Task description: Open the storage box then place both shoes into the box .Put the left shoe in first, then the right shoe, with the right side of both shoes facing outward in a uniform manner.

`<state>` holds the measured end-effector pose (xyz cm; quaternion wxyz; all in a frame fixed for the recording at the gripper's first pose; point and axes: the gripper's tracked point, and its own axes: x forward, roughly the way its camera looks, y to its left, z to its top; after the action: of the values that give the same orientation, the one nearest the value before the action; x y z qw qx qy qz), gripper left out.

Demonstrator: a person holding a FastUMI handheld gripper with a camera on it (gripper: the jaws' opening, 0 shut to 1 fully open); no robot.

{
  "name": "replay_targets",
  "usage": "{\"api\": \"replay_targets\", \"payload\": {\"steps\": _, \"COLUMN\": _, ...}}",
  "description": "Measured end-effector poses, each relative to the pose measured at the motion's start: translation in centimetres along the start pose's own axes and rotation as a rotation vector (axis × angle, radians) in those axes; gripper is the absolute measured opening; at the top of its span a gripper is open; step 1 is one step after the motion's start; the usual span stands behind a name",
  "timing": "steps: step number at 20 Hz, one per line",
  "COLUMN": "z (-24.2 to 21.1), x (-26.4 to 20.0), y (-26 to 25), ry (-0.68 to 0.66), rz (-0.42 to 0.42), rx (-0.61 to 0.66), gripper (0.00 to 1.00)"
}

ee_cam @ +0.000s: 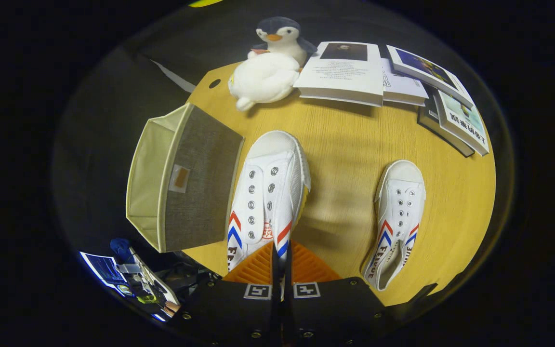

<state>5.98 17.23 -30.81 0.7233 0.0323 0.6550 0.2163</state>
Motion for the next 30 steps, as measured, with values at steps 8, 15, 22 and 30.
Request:
{"api": "replay_targets", "payload": {"steps": 8, "z": 1.5, "x": -4.3, "y": 4.9, "ry": -0.033, "rz": 0.063, "rx": -0.039, "gripper": 0.02}}
{"api": "replay_targets", "payload": {"steps": 15, "z": 4.1, "x": -5.8, "y": 11.0, "ry": -0.050, "rz": 0.120, "rx": -0.133, "gripper": 0.02}}
{"api": "replay_targets", "payload": {"steps": 22, "z": 5.6, "x": -3.3, "y": 17.2, "ry": 0.000, "rz": 0.157, "rx": -0.202, "gripper": 0.02}}
{"api": "replay_targets", "payload": {"steps": 30, "z": 6.5, "x": 1.6, "y": 21.6, "ry": 0.080, "rz": 0.139, "rx": -0.222, "gripper": 0.02}}
